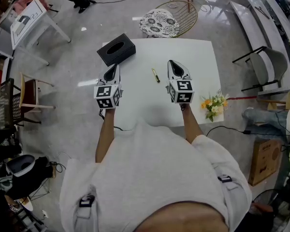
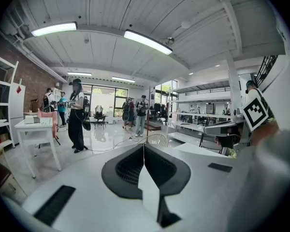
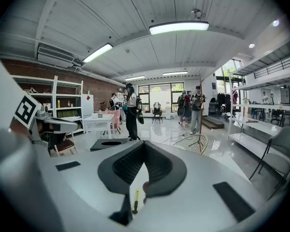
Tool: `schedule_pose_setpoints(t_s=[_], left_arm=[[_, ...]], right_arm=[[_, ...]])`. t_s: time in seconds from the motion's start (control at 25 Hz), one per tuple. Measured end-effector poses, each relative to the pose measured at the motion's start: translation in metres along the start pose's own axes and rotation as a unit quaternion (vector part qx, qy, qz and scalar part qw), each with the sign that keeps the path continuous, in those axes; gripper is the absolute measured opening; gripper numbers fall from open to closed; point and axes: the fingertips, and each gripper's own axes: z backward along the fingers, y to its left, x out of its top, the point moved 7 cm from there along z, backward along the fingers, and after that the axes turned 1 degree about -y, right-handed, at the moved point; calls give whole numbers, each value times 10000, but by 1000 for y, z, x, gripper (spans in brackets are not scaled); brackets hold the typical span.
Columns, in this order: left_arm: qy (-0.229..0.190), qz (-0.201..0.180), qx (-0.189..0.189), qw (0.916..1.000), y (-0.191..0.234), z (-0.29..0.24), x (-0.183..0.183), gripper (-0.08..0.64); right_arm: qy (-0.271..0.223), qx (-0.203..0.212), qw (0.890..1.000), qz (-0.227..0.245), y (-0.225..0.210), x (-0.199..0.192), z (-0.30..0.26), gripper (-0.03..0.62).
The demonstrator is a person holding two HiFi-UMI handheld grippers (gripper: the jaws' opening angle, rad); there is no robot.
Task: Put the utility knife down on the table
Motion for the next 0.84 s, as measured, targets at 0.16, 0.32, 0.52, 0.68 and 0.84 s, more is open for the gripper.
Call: schedule_pose_setpoints(t_s=[0.16,0.32,0.52,0.68,0.84], left_arm=[[-1,-2,-6,10000,-1,0,0,21],[-11,-13,-19,10000,-3,-1,0,21],[8,-22,-10,10000,-5,-1,-1,21],[18,-26,-13,10000,-5,-3,0,21],[11,-34,-19,10000,-2,-4,-1,21]], right_arm=[[22,5,10000,-26,1,-2,1,31],[50,12,10000,-8,1,-3,1,31],[65,45,10000,16,0,-2,-1,31],[88,65,9999,42,0,-2,-2,31],[114,83,9999,73,1,-3,-7,31]])
